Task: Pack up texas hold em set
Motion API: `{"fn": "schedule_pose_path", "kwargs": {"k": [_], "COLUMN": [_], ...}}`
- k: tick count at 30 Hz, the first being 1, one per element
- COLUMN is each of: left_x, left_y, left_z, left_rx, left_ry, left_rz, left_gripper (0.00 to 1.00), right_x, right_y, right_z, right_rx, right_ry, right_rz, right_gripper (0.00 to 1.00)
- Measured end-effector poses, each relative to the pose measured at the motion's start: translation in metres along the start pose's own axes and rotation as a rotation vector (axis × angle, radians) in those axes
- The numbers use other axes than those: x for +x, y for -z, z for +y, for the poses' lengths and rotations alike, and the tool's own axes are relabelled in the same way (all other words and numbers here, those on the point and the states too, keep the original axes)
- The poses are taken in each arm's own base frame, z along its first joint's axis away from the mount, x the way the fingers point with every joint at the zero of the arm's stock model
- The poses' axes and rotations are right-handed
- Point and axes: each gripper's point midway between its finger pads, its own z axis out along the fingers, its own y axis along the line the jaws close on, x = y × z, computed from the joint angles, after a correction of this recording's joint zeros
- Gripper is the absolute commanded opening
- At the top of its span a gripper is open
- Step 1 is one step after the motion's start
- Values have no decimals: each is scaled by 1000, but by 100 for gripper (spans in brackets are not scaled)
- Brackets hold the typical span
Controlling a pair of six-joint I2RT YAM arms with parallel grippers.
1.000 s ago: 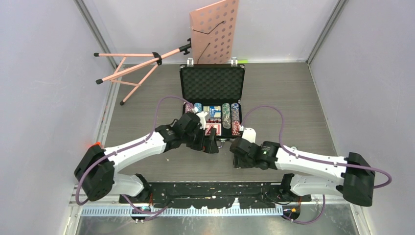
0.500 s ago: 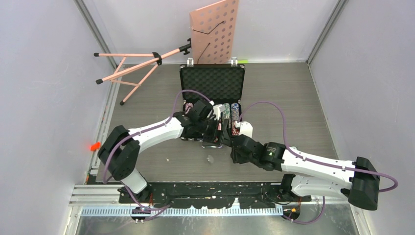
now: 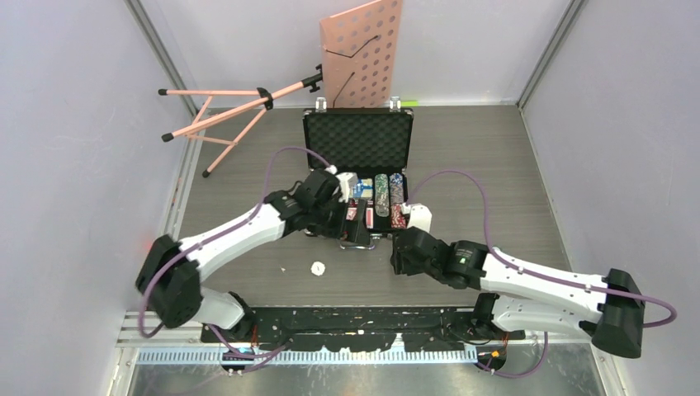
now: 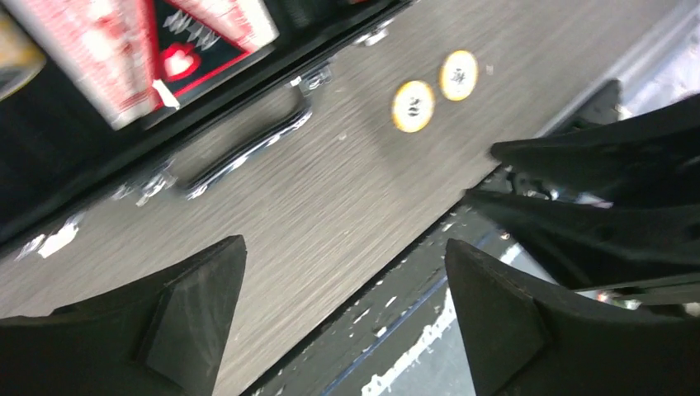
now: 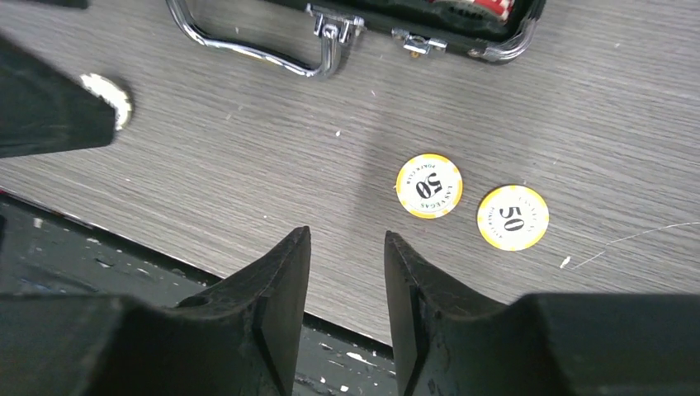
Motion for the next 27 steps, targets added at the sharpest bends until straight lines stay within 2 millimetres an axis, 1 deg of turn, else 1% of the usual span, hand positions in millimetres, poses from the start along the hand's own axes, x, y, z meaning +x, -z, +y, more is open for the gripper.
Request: {"fn": "schedule_pose_path", "kwargs": {"k": [3,5,6,8,11,13,14,20,23,27], "left_x": [13,27,38,58,87,102,106,106,105,105], "left_y": [25,39,45,50,49,46,44,35,28,12], "left_z": [18,30,38,49,66,75,79,102,107,112], "left_rx": [-118,-191,-241,-309,-418,-474,-498,-617,-636,-639], "left_ry": [-37,-52,-62,-75,-101,-111,-112,-104,-103,-81], "left_rz": [-68,-98,-112,-111,-87,-60,-52,-53,-56,-42], "left_gripper": [100,100,100,100,100,100,100,99,93,86], "right_x": [-9,-14,-14,-13,-12,-12,-12,-13,-18,-22], "right_y": [11,16,18,19,18,18,18,21,27,34], "right_z": [-1,-3,-5,-7,-9,-9,-8,-7,-5,-5], "right_rx": [-14,-17,-13,-2,7,7,5,-9,-31,-56], "right_ry": [-44,-69,-80,-92,-106,-111,-114,-127,-141,-157], "right_rz": [-45,-68,-73,-69,-65,-64,-64,-70,-89,-113], "right_gripper": [50,52,52,53,54,54,54,54,54,54]}}
